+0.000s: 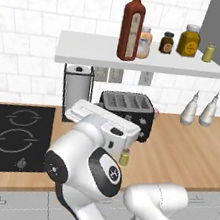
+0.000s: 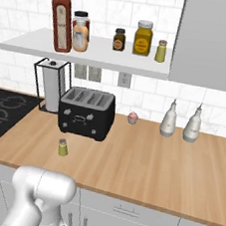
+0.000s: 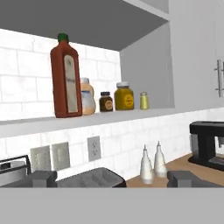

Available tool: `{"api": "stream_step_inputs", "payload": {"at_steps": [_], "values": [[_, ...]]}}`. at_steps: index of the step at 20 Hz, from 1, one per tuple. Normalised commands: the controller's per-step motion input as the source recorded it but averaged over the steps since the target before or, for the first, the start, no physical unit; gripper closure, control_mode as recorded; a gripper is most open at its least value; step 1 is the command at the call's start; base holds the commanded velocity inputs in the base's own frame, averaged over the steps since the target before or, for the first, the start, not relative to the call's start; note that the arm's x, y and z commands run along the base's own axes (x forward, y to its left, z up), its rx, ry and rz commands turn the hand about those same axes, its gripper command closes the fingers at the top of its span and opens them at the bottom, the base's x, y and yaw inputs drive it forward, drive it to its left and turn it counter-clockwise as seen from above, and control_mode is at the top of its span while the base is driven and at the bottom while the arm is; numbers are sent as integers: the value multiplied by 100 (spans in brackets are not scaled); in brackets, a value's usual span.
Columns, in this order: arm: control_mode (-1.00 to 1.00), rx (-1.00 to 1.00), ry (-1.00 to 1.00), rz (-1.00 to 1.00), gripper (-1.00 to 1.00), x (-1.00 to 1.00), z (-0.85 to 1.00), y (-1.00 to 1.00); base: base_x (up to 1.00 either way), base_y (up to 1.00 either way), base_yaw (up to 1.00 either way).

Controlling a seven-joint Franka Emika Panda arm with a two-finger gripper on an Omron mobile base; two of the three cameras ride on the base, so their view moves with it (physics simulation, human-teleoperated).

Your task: Put the shaker and condiment bottle from the counter next to their counterparts in the cabinet.

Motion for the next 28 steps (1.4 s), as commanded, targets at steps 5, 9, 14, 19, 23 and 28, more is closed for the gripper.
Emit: {"api": "stream_step_inputs", "payload": {"at_steps": [5,9,14,19,23,28], "values": [[-100,0,-2,-21,-100,-22,-52,-7,0,0,0],[-100,1,7,-14,-100,-9,-39,0,0,0,0],[-100,9,4,-13,-100,0,-39,-25,0,0,0],[-100,21,14,-6,-100,4,-49,-58,0,0,0],[-100,16,4,-2,-100,16,-79,-54,0,0,0],[-100,8,13,0,-100,14,-69,-25,0,0,0]]}}
